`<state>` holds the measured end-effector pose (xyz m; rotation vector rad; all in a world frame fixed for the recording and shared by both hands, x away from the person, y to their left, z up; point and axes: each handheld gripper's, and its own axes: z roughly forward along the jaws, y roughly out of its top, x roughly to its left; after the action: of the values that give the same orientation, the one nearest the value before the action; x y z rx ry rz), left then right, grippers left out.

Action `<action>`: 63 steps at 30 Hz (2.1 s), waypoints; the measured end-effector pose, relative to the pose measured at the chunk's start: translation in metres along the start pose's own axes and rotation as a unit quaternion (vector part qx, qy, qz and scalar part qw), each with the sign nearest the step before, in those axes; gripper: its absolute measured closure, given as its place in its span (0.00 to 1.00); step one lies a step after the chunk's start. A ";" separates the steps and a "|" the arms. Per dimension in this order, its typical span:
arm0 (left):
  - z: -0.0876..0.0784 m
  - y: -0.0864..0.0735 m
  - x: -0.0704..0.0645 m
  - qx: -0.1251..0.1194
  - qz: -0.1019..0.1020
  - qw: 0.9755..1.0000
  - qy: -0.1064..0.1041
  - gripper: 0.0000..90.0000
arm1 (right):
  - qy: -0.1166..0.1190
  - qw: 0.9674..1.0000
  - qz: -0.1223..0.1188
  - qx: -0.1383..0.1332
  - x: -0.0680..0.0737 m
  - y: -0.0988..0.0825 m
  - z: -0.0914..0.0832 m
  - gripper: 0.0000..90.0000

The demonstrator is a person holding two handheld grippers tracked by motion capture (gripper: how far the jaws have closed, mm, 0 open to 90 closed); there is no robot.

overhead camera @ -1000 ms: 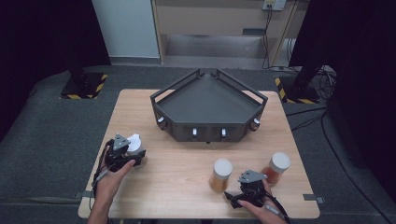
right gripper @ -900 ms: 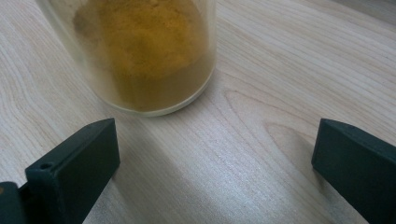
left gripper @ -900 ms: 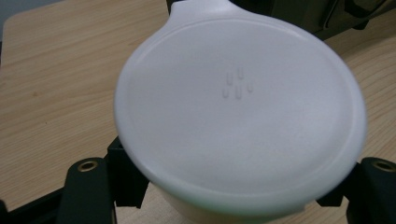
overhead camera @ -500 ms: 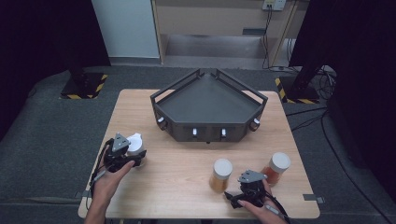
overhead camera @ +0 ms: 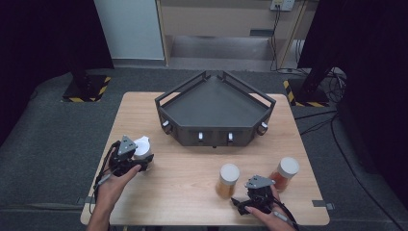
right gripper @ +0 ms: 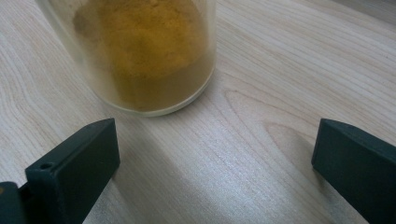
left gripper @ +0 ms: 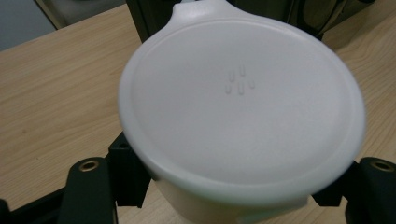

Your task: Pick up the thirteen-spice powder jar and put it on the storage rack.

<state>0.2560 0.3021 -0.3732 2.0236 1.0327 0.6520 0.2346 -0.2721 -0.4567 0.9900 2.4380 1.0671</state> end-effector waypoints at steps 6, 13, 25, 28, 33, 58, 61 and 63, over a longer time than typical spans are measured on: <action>-0.001 0.005 0.001 -0.006 0.004 1.000 -0.011 0.32 | 0.000 1.000 0.000 0.000 0.000 0.000 0.000 0.01; 0.000 0.010 0.002 -0.010 0.005 1.000 -0.019 0.32 | 0.000 1.000 0.000 0.000 0.000 0.000 0.000 0.01; 0.000 0.023 0.003 -0.014 0.015 0.999 -0.033 0.32 | 0.000 1.000 0.000 0.000 0.000 0.000 0.000 0.01; 0.000 0.027 0.002 -0.014 0.019 0.999 -0.036 0.32 | 0.000 1.000 0.000 0.000 0.000 0.000 0.000 0.01; 0.000 0.033 0.001 -0.019 0.022 0.999 -0.042 0.32 | 0.000 1.000 0.000 0.000 0.000 0.000 0.000 0.01; 0.000 0.067 0.002 -0.027 0.039 0.997 -0.065 0.32 | 0.000 1.000 0.000 0.000 0.000 0.000 0.000 0.01; 0.001 0.073 0.001 -0.029 0.042 0.996 -0.070 0.32 | 0.000 1.000 0.000 0.000 0.000 0.000 0.000 0.01; 0.002 0.077 0.000 -0.030 0.045 0.996 -0.071 0.32 | 0.000 1.000 0.000 0.000 0.000 0.000 0.000 0.01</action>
<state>0.2916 0.2717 -0.3120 2.0418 0.8335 0.5692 0.2345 -0.2721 -0.4567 0.9906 2.4378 1.0663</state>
